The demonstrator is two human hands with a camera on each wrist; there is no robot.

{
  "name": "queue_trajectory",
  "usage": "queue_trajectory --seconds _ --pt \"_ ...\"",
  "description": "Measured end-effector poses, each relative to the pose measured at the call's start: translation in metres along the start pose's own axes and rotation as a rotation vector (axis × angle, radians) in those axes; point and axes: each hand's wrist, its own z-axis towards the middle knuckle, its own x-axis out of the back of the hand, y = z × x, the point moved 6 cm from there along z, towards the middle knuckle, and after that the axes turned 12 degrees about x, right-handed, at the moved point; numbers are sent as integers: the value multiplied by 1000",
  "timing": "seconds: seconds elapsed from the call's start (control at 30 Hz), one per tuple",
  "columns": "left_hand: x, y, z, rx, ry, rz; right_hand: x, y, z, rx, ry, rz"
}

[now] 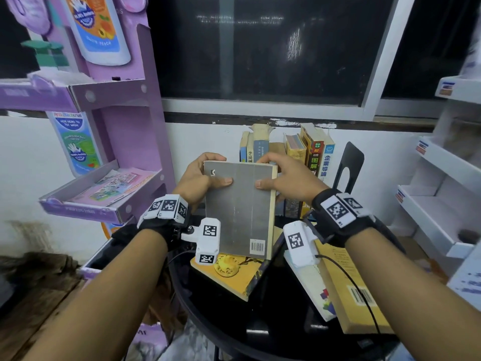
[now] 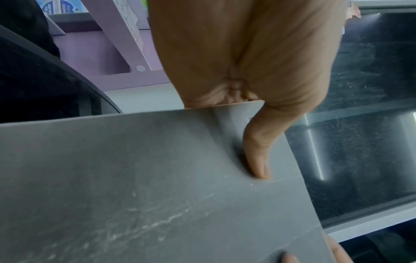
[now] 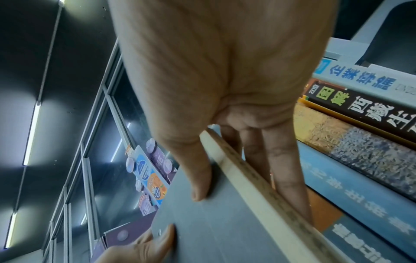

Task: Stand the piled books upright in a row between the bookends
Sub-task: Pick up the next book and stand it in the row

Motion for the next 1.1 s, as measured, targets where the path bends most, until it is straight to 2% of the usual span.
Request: queue_trajectory --seconds 0.27,0.5,0.73,0.87,1.1 --pt "-6 -21 -8 22 -43 -41 -3 -1 -5 48 7 29" --pt "-7 -35 -10 5 25 -124 -7 -11 -5 85 -39 -8" --pt "-9 -30 -5 -21 10 -151 -14 -19 1 92 -90 -92" --pt "-11 -27 -2 -4 4 -100 -21 -15 7 75 -66 -181" --pt "-15 -25 0 37 13 -1 -27 -5 4 -1 23 -181"
